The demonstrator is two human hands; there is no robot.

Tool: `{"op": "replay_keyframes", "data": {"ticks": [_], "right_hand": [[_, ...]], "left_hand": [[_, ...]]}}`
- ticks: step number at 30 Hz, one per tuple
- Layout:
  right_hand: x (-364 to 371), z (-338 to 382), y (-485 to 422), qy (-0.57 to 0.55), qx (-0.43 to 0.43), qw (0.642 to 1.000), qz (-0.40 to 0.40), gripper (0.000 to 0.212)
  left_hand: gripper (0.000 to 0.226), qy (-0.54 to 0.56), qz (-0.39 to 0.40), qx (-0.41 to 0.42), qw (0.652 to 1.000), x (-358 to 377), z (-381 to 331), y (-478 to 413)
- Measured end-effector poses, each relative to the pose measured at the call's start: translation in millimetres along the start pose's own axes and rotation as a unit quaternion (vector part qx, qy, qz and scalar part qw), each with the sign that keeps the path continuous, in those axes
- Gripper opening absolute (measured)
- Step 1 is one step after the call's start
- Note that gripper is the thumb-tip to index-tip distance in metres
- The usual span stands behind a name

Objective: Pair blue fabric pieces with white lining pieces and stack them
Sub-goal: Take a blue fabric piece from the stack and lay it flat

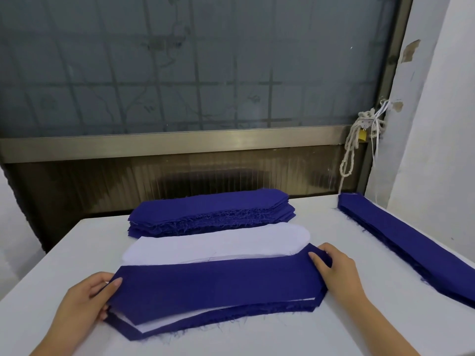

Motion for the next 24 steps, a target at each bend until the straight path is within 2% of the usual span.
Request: {"op": "replay_keyframes", "data": {"ticks": [4,11,14,17,24], "right_hand": [[0,-2,1,-0.009,0.004,1.0,0.006,0.017],[9,-8,0,0.031,0.031,0.998,0.036,0.013],[6,-10,0,0.007,0.048,0.999,0.015,0.016],[2,-12,0,-0.021,0.063,0.998,-0.004,0.02],[5,-13,0,0.03,0.061,0.998,0.004,0.017]], "left_hand": [[0.011,-0.028,0.01,0.016,0.999,-2,2,0],[0.022,-0.159,0.021,0.089,0.983,0,-5,2],[0.024,-0.16,0.014,0.11,0.981,-1,-9,2],[0.017,-0.156,-0.003,0.134,0.979,-3,-15,4],[0.028,-0.193,0.011,0.144,0.97,-2,-16,5]]}}
Point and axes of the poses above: each hand's wrist, its own y-axis away from the middle knuckle, its own x-axis out of the palm, z = x × y, the point moved 9 cm from there along -y, towards the middle knuckle, and after that the axes turned 10 degrees about x, right-handed, at the moved point
